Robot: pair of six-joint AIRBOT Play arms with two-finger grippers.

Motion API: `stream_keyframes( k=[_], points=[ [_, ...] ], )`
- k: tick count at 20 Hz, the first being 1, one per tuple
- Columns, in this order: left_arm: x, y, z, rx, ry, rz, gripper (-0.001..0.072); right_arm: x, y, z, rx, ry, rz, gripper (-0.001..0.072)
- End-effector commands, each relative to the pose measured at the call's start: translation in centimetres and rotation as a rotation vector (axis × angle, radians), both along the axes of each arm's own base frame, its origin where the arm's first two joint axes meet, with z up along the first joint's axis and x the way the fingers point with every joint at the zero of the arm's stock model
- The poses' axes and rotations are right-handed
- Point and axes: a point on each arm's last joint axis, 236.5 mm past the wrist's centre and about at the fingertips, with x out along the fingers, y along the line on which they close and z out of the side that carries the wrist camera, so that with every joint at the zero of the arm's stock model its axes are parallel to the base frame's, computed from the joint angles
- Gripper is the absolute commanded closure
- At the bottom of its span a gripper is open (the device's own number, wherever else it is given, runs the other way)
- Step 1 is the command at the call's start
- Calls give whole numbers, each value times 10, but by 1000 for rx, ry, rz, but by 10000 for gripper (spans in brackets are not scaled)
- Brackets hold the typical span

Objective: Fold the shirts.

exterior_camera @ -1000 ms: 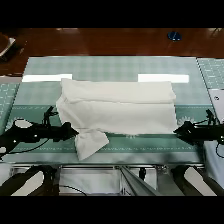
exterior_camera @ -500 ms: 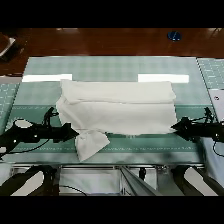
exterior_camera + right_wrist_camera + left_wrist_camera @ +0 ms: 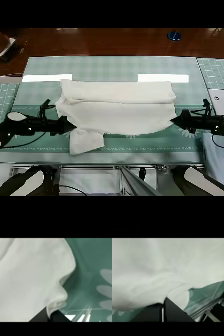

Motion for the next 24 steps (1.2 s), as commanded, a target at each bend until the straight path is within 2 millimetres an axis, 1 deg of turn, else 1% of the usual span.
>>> stream_keyframes(
  k=[1, 3, 5, 7, 10, 12, 15, 18, 20, 21, 22, 23, 24],
  points=[
    [38, 10, 42, -5, -113, -12, 690, 25, -4, 36, 16, -90, 46, 675],
    [71, 16, 54, 28, -171, 24, 690, 41, -9, 45, 2, -111, 52, 675],
    [102, 14, 59, 44, -208, 13, 690, 60, -1, 48, -3, -130, 95, 675],
    [133, 8, 60, 39, -208, -8, 690, 87, 1, 46, -30, -139, 91, 675],
    [185, 7, 57, 22, -191, 5, 690, 125, 2, 45, -42, -146, 87, 675],
    [211, 6, 52, 4, -171, -4, 690, 146, 3, 43, -40, -149, 97, 675],
    [239, 9, 39, -1, -140, -21, 690, 171, -2, 37, -27, -139, 83, 675],
    [263, 11, 31, -2, -149, -28, 690, 183, -7, 28, -30, -131, 96, 675],
    [269, 9, 22, -1, -143, -34, 691, 192, -9, 21, -22, -131, 84, 674],
    [268, 8, 16, -2, -133, -38, 654, 197, -13, 16, -27, -134, 63, 551],
    [268, 7, 12, -3, -126, -41, 415, 200, -16, 12, -33, -135, 47, 286],
    [266, 7, 11, -5, -118, -44, 209, 203, -18, 12, -43, -144, 40, 303],
    [267, 13, 15, -9, -115, -32, 204, 204, -24, 16, -51, -153, 27, 303]
  ],
)
